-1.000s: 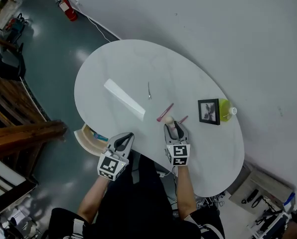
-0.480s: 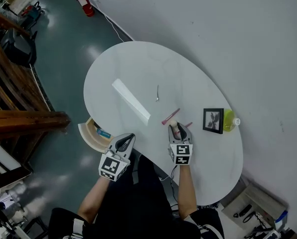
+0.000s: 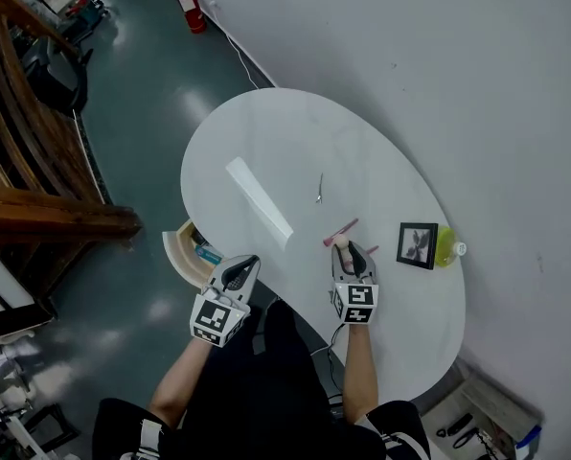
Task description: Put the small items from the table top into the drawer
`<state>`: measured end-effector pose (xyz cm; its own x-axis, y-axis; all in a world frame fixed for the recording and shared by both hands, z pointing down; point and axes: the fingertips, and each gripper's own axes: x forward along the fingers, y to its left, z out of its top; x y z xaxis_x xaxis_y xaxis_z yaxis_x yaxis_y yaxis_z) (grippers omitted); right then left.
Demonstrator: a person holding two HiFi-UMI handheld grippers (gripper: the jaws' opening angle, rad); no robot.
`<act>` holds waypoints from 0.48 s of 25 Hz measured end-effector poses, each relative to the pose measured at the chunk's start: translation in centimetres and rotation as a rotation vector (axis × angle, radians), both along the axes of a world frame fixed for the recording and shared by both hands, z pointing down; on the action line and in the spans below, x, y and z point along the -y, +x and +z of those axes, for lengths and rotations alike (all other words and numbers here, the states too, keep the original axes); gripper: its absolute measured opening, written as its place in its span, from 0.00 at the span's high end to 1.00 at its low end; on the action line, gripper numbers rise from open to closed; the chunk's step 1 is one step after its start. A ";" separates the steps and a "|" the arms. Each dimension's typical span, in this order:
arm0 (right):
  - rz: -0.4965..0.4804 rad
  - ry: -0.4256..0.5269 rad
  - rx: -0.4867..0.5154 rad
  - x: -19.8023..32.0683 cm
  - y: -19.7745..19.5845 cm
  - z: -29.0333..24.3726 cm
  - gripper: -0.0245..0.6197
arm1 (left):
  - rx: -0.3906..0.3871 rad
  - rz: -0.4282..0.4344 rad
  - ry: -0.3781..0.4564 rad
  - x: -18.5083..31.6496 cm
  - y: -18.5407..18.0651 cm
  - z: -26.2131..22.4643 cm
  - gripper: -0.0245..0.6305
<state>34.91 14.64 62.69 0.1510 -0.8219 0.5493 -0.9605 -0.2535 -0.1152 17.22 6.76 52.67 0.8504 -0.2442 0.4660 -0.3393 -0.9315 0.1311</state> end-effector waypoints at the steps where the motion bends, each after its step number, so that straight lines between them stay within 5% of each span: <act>1: -0.010 0.012 -0.003 0.3 -0.5 -0.8 0.72 | -0.007 -0.007 0.004 0.1 -0.4 -0.3 0.93; 12: -0.180 0.140 -0.033 5.5 -10.1 -8.3 0.73 | -0.063 -0.108 0.052 2.5 -7.4 -3.7 0.93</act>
<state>24.83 9.12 54.40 0.0113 -0.9050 0.4253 -0.9926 -0.0616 -0.1046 9.85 4.25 48.96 0.8450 -0.3584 0.3969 -0.4305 -0.8962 0.1073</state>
